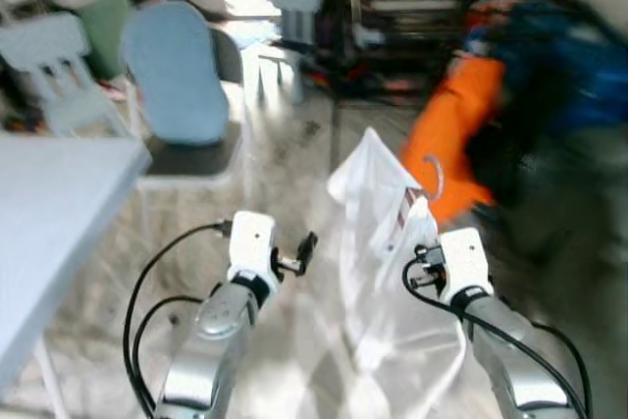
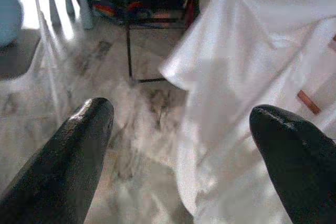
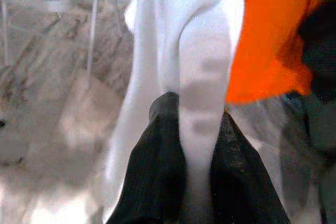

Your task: Hang hanger

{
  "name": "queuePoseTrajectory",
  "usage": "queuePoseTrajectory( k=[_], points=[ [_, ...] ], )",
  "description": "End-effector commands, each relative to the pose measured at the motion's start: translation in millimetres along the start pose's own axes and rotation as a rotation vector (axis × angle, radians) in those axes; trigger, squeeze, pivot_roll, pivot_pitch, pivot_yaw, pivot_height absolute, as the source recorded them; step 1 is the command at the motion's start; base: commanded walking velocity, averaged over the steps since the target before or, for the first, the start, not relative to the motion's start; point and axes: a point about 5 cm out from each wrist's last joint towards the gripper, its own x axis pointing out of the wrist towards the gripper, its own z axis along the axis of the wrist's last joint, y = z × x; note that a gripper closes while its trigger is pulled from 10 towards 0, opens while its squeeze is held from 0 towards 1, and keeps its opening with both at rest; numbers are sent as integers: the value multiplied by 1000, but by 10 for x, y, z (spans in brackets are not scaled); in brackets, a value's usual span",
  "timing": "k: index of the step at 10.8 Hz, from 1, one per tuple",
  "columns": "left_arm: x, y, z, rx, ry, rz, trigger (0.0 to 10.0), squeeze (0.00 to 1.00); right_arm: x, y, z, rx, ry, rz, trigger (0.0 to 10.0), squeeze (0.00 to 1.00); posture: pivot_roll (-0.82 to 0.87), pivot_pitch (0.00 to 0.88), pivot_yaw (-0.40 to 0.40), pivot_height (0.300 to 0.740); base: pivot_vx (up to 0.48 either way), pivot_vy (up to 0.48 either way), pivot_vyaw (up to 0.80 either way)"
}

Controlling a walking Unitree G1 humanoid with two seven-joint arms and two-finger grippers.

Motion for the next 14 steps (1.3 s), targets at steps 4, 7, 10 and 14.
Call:
queuePoseTrajectory(
  k=[4,7,10,14],
  points=[
    [6,115,6,17,-16,55,10000,0,40,62,131,-32,-51,15,10000,0,-164,6,16,740,-162,0,0],
    [32,46,74,-7,-65,31,10000,0,62,68,173,-31,-57,31,10000,0,-170,15,6,740,0,0,0],
    [38,21,57,-3,-68,25,10000,0,56,134,199,-81,-69,74,10000,0,-177,20,-5,740,0,0,0],
    [50,17,57,-10,-75,26,10000,0,67,143,226,-100,-81,85,10000,0,-179,19,-7,740,0,-338,352]
  ],
)
